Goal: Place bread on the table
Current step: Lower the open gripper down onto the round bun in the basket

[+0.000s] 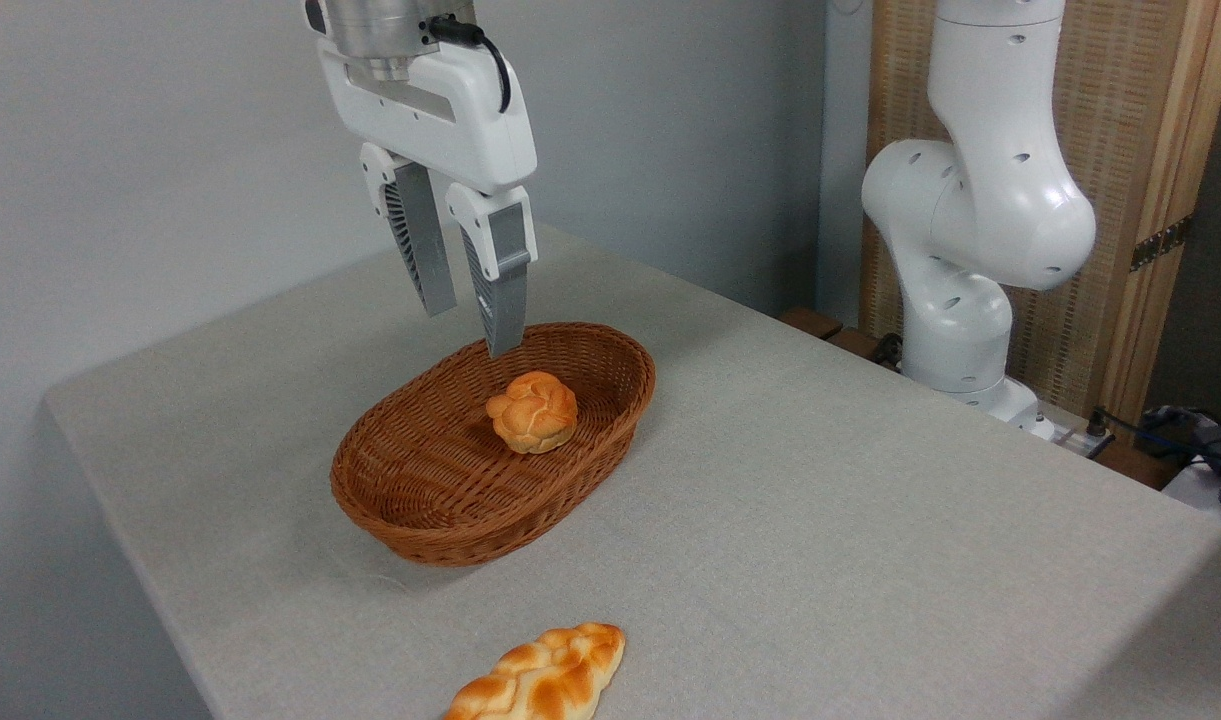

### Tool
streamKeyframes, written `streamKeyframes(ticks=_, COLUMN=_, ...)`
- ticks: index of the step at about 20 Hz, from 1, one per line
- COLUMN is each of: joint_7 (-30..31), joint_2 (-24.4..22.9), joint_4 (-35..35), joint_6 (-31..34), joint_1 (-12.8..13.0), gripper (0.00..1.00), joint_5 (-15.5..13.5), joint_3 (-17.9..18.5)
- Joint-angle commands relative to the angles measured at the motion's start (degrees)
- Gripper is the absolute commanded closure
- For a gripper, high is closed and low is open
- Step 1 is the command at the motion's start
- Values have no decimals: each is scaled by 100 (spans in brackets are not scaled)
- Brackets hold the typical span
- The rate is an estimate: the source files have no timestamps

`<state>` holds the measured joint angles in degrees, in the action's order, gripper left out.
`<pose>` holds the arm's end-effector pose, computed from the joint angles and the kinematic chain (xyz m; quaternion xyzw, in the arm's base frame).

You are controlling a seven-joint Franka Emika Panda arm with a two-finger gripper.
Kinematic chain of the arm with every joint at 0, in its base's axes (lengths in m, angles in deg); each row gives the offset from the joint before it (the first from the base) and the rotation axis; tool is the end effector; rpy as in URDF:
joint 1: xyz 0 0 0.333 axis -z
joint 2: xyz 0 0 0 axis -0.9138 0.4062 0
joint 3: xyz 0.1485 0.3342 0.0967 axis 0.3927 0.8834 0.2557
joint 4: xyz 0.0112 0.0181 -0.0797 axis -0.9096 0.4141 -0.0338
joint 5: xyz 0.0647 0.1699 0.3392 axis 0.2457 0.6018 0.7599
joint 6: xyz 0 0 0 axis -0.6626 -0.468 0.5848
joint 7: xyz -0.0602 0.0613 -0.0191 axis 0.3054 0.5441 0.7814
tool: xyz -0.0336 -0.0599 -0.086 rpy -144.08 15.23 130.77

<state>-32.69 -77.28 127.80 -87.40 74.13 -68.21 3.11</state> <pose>0.5322 -0.0669 0.6817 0.9267 -0.3756 0.0134 0.0067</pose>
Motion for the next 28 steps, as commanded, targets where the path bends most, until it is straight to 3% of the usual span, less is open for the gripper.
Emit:
streamKeyframes(ticks=1, joint_7=-19, joint_2=7, joint_4=13, joint_6=12, joint_1=52, gripper=0, joint_5=-29, joint_3=108)
streamKeyframes(ticks=18, joint_7=-36, joint_2=-185, joint_4=293, joint_6=2, joint_1=61, gripper=0, joint_5=-39, joint_3=74)
streamKeyframes(ticks=28, joint_7=-36, joint_2=-774, joint_4=1848, joint_6=-771, joint_1=166, gripper=0, joint_5=-39, joint_3=-558)
